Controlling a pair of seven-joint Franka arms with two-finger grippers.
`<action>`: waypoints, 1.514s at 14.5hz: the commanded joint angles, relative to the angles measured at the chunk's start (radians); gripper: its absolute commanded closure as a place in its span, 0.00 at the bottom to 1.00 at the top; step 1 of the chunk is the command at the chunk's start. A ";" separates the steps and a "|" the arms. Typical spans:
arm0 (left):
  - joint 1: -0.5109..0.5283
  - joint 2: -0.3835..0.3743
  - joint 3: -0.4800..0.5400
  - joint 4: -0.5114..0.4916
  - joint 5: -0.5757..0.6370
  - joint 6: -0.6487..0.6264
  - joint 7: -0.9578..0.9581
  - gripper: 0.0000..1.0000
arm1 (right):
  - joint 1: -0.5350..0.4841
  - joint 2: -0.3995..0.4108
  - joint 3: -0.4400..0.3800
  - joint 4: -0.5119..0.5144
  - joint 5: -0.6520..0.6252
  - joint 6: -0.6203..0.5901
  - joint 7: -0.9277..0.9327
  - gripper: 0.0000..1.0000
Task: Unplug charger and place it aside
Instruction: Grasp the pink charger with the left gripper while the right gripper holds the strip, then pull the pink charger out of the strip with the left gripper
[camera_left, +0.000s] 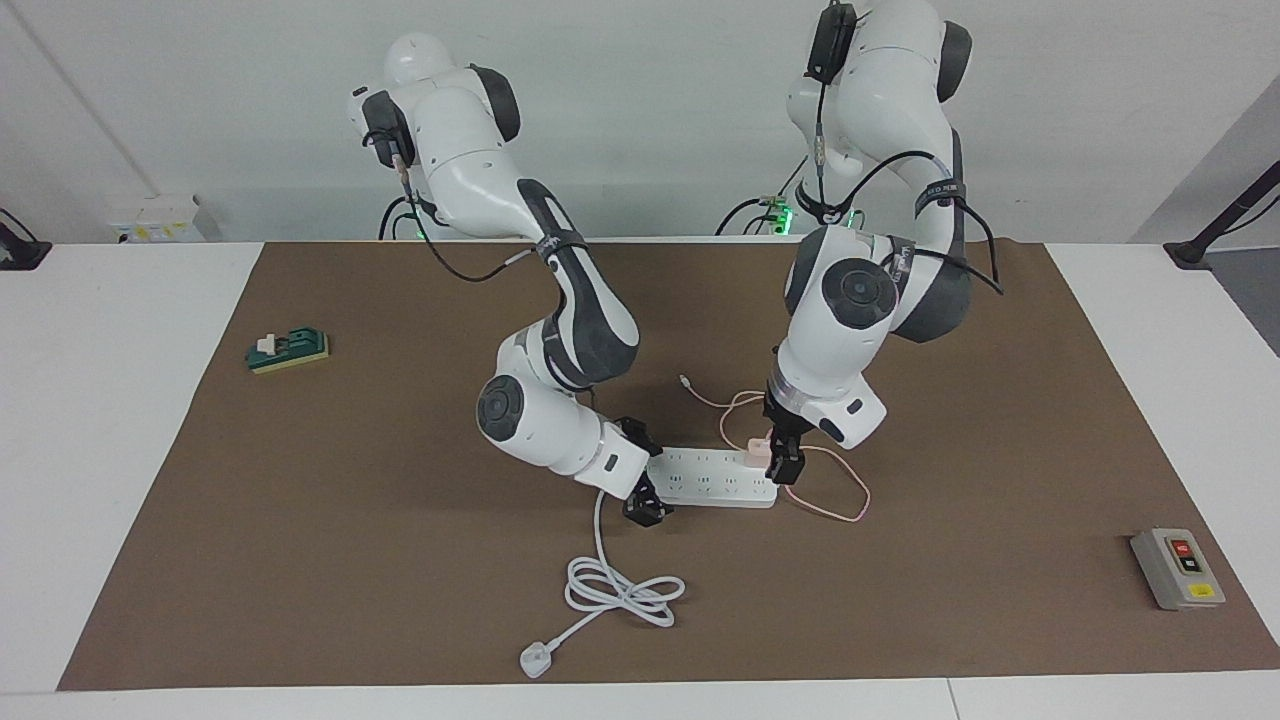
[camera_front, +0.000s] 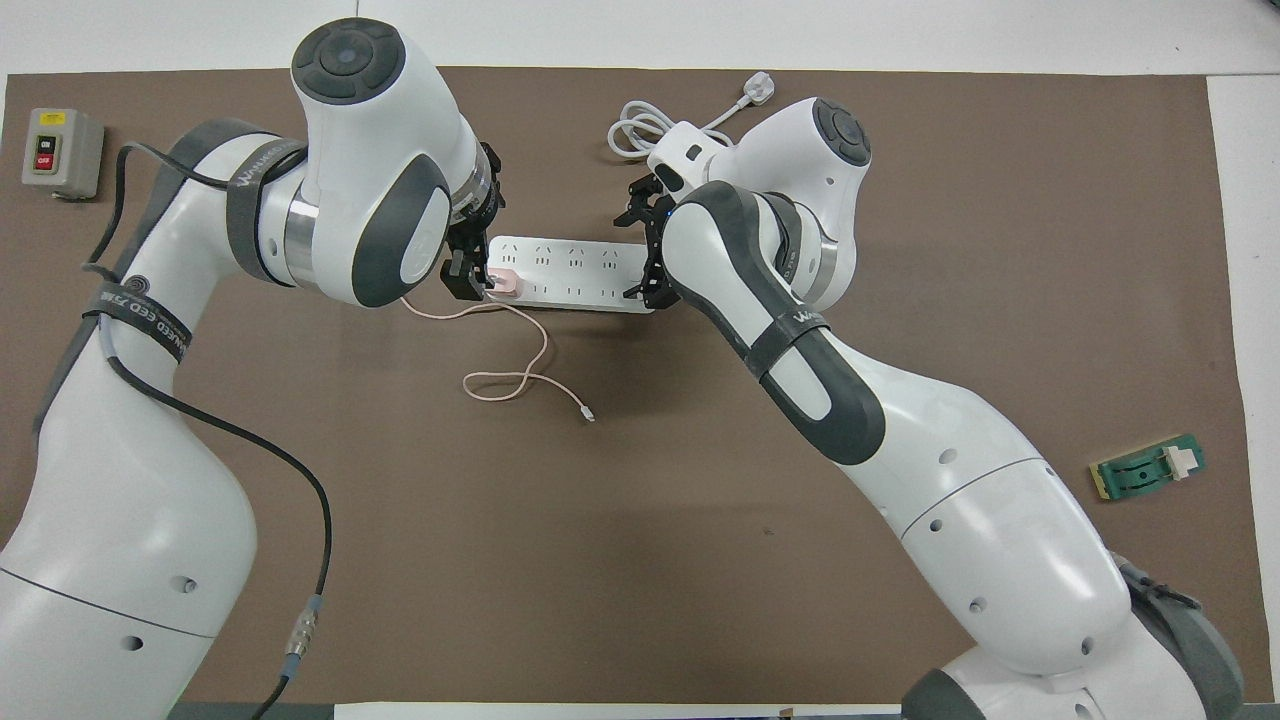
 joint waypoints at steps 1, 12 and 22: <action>-0.032 -0.040 0.016 -0.068 0.033 0.003 -0.027 0.00 | 0.007 -0.002 0.012 -0.035 0.002 0.052 -0.036 0.00; -0.044 -0.130 0.016 -0.268 0.049 0.159 -0.030 0.00 | 0.008 -0.007 0.032 -0.057 0.017 0.037 -0.048 0.00; -0.042 -0.116 0.017 -0.325 0.090 0.267 -0.032 0.00 | -0.021 -0.009 0.031 -0.043 0.134 -0.028 -0.004 0.00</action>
